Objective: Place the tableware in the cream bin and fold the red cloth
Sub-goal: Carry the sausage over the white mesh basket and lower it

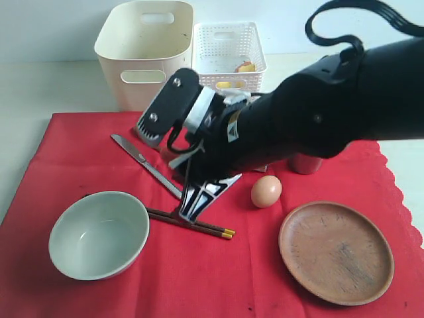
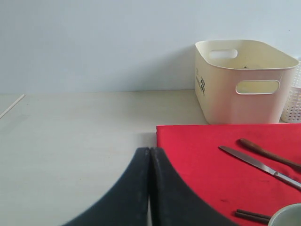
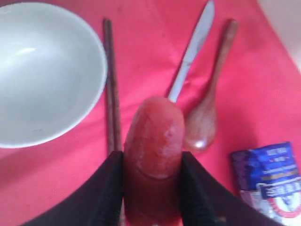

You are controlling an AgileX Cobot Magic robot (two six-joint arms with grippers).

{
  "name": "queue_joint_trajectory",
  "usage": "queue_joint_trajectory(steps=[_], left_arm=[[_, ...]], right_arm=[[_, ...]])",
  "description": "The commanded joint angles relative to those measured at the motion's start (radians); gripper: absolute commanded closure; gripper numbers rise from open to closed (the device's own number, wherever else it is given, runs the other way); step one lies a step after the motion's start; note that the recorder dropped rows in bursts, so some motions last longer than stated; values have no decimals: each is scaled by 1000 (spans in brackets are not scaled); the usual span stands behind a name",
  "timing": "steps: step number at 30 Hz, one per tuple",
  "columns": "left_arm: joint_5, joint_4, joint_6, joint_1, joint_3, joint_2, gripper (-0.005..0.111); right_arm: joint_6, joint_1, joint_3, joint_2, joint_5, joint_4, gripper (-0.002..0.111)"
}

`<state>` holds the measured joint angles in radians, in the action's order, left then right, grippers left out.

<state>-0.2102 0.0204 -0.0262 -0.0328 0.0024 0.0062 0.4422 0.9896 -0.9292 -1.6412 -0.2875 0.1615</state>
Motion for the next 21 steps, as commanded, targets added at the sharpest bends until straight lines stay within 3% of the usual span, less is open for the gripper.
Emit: queue_joint_trajectory(steps=[1, 7, 21], left_arm=[[1, 1, 4, 2, -2, -6, 107], [1, 1, 4, 2, -2, -6, 107], [1, 1, 4, 2, -2, -6, 107]], right_arm=[[3, -94, -64, -2, 35, -4, 108], [2, -218, -135, -2, 92, -4, 108], [0, -360, -144, -157, 269, -2, 108]])
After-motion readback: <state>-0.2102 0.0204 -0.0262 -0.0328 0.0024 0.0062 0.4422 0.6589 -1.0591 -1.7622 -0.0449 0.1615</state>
